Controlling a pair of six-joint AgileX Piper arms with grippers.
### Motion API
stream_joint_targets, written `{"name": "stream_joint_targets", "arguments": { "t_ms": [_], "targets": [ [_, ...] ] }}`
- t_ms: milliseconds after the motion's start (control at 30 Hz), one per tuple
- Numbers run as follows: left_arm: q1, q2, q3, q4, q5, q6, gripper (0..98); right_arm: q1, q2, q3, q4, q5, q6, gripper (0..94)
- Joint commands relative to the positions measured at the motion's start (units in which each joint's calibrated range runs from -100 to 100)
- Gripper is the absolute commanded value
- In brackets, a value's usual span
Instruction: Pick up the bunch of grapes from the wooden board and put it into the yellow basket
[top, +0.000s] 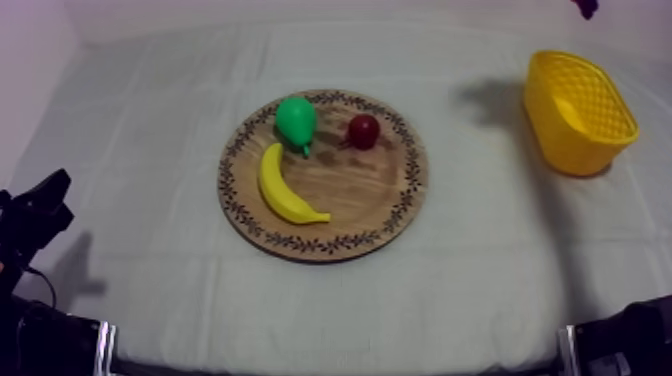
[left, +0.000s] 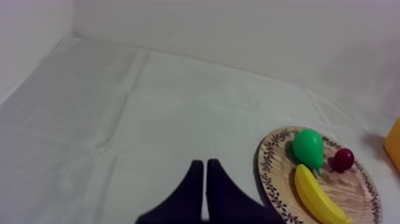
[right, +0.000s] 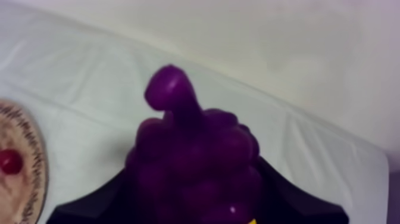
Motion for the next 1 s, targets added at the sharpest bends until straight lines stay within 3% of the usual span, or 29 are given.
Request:
{"name": "stream_joint_targets", "arguments": {
  "t_ms": [0, 267, 800, 967],
  "targets": [
    [0.0, 0.0, -0.03, -0.03, -0.05, 0.01, 0.1, 2.66, -0.06, 1.6, 0.18, -2.68, -0.54, 25.6],
    [0.0, 0.0, -0.03, -0.03, -0.05, 0.01, 0.1, 6.37, 3.11, 5.34, 1.19, -6.18, -3.41, 26.2],
    [0.0, 0.0, -0.03, -0.03, -0.05, 0.01, 0.1, 8.42, 19.69, 3.76, 1.04, 4.16, -0.76, 25.5],
    [0.0, 0.0, -0.03, -0.03, -0.05, 0.01, 0.1, 8.02, 23.52, 4.32, 0.47, 4.4, 0.16, 31.7]
  ]
}}
